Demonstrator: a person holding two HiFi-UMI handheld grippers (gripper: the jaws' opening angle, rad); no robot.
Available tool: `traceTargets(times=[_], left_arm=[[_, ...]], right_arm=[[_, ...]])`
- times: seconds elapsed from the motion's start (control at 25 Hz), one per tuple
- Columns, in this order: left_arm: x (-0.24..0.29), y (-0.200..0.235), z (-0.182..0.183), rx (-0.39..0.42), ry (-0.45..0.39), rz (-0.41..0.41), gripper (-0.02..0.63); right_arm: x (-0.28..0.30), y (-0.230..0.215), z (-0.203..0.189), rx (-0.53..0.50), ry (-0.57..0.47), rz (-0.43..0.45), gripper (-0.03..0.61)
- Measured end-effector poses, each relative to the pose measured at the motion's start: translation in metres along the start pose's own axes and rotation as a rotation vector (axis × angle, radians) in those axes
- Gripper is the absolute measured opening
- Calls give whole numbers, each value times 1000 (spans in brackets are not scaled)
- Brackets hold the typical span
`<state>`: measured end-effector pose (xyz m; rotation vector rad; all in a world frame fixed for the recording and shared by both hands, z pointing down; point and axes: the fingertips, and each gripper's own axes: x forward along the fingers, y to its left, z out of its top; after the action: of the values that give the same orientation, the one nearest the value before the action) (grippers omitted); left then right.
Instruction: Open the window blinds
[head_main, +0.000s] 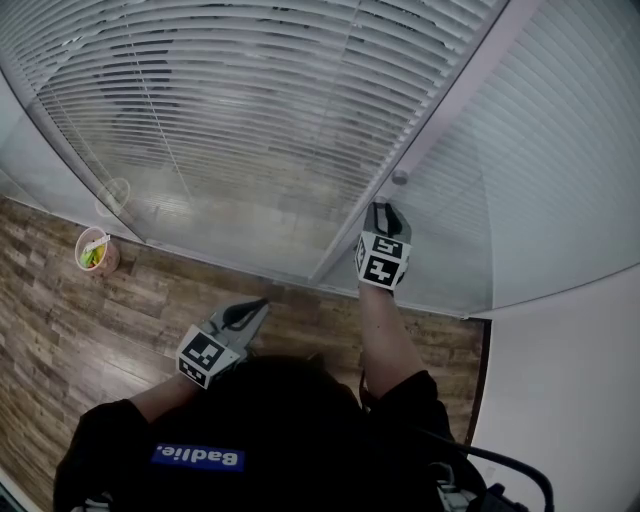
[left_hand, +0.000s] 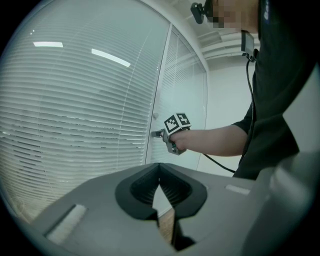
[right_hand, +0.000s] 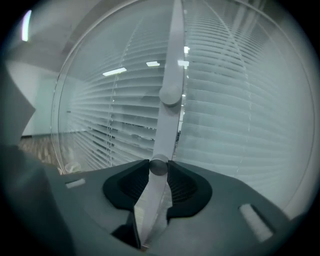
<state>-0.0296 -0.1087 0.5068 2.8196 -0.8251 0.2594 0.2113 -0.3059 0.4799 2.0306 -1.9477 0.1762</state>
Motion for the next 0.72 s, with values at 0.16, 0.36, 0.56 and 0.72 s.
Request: traceTargets(times=[0.16,0.36,0.56,0.72], left_arm=[[-1,0,0,0,0,0,0],[0,0,0,-3,1,1,0],[4,2,-8,-5,2,-3,0],[2,-2,1,-6,-2,-12,0]], right_arm=[[0,5,0,-148,19,-26,117],[0,7,0,-304,35,-62,117],[4,10,-10,-490,42,-95,112],[-2,9,-2,-623,52,-124,89]])
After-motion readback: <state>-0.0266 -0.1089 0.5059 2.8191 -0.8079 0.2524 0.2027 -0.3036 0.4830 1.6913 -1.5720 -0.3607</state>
